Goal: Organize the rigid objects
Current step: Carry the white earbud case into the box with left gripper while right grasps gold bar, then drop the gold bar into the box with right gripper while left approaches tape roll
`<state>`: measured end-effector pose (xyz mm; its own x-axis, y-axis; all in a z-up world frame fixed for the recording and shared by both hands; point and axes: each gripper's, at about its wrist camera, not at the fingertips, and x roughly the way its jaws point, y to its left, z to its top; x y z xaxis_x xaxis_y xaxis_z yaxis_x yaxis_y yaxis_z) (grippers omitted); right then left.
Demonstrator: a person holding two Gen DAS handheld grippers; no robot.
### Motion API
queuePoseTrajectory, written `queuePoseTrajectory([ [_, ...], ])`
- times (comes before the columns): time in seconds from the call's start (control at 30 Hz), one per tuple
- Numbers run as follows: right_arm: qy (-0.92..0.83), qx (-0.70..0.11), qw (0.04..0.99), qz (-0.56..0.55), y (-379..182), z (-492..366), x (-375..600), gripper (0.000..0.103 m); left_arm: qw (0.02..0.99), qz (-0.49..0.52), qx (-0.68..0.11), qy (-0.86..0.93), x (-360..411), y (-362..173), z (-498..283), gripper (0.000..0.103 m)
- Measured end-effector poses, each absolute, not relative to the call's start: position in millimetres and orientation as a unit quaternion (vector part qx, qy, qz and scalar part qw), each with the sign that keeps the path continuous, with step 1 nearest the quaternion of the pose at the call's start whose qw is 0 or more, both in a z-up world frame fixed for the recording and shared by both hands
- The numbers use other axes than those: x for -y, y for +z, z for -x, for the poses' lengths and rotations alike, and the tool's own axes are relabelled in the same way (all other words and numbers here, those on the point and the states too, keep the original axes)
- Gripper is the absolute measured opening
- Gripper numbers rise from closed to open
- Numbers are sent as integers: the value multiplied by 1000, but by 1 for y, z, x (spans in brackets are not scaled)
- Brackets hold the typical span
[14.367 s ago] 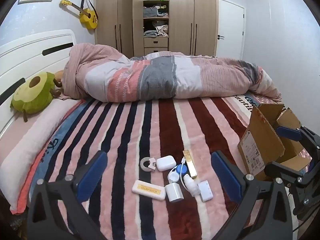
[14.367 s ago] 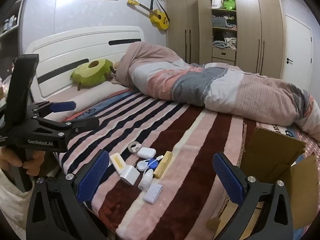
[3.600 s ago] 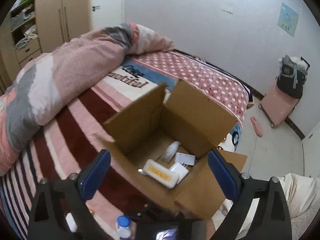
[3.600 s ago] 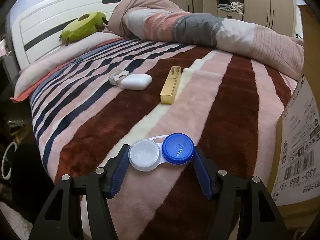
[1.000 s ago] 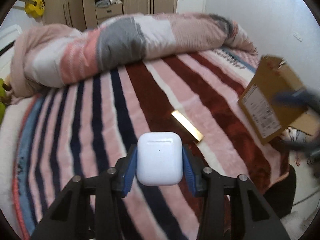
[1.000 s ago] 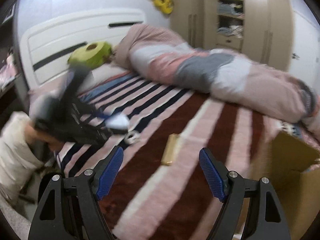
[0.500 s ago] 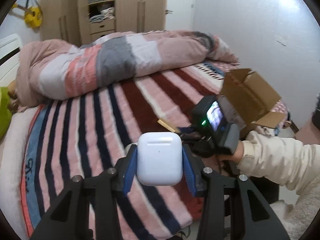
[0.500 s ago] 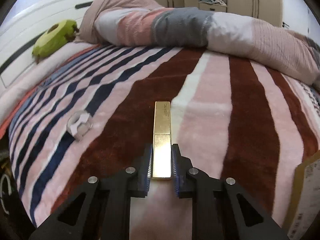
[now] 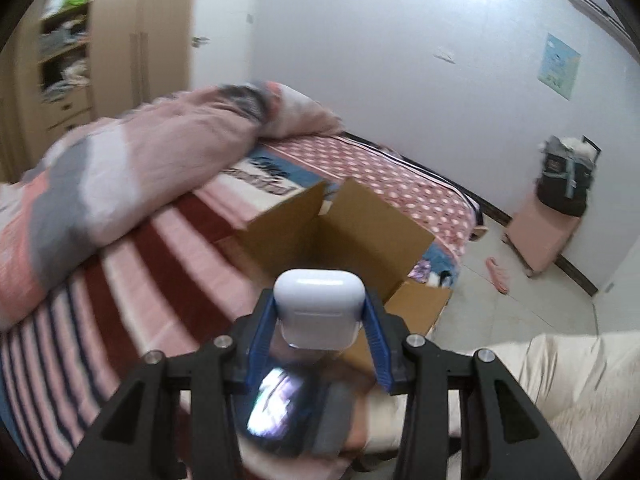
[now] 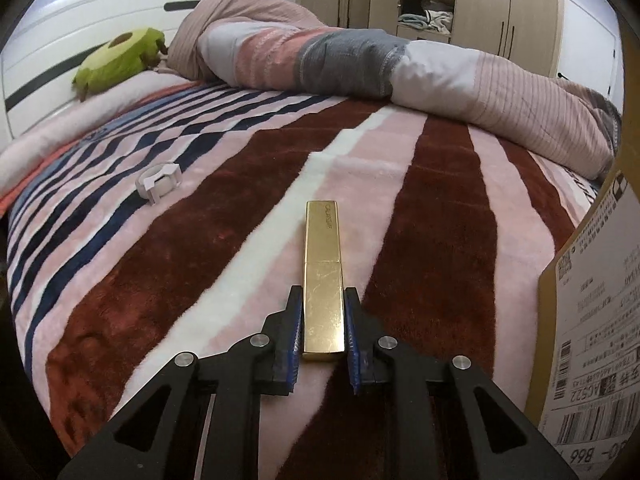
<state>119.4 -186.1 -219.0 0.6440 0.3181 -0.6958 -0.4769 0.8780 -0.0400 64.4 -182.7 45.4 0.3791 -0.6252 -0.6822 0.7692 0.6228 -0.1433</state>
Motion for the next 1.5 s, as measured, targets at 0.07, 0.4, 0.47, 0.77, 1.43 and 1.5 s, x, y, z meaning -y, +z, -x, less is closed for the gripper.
queuePoseTrajectory([
  [0.07,222,-362,899,108,-219,-121,186,14,812,-114,-384,-426,219,34,-76,40],
  [0.4,219,-364,898,112,-218,-122,184,15,862,-107,-351,-350,175,32,-78,83],
  [0.47,215,-362,900,115,-216,-123,182,15,880,-99,-340,-318,137,32,-71,84],
  [0.77,218,-322,911,141,-168,-96,164,13,907,-47,-368,-201,-8,-41,-50,84],
  [1.43,91,-330,938,60,-31,-60,338,14,906,3,-387,-171,-35,-95,-63,84],
  [1.5,75,-347,933,52,-38,-67,350,14,904,-3,-394,-165,-34,-103,-69,84],
])
